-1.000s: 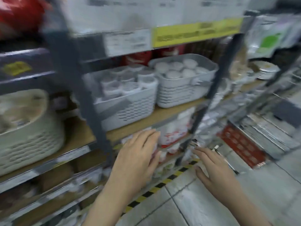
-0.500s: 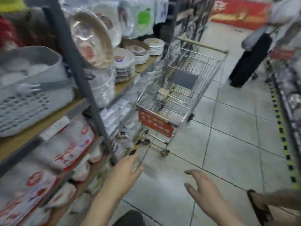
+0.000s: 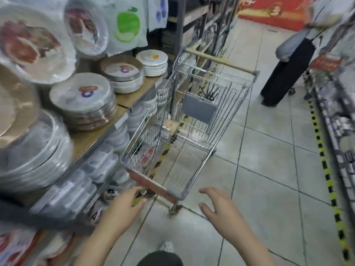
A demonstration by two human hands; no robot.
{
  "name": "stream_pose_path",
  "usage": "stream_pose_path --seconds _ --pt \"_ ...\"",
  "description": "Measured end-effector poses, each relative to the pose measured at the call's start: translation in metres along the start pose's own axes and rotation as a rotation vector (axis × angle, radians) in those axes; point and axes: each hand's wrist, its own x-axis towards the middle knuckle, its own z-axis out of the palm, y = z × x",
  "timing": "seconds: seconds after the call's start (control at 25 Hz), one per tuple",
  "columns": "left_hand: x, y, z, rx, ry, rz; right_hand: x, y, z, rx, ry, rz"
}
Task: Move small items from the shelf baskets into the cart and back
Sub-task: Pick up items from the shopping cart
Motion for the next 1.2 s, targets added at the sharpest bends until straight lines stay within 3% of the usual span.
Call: stream_pose_path --seconds 0.2,0.32,0.68,0.96,1.2 --pt "0.109 0.096 0.011 0.028 -0.024 0.114 0.076 0.071 -0.047 0.013 -0.037 0.058" --pt "0.161 0.137 0.024 -0.032 -0.018 0.091 0.136 0.112 -0.069 0.022 -0.098 0.044" --pt "0.290 0.183 0.089 -0.182 0.063 -0.370 0.364 0.194 -0.136 -0.040 -0.427 -0.223" --pt "0.407 0.181 0.146 -0.357 0.008 -0.525 0.523 0.216 -0.077 -0.053 -0.635 -0.132" --pt "0.534 0.126 0.168 -0.264 0.045 -0.559 0.627 0.225 0.007 -0.137 -0.649 -0.128"
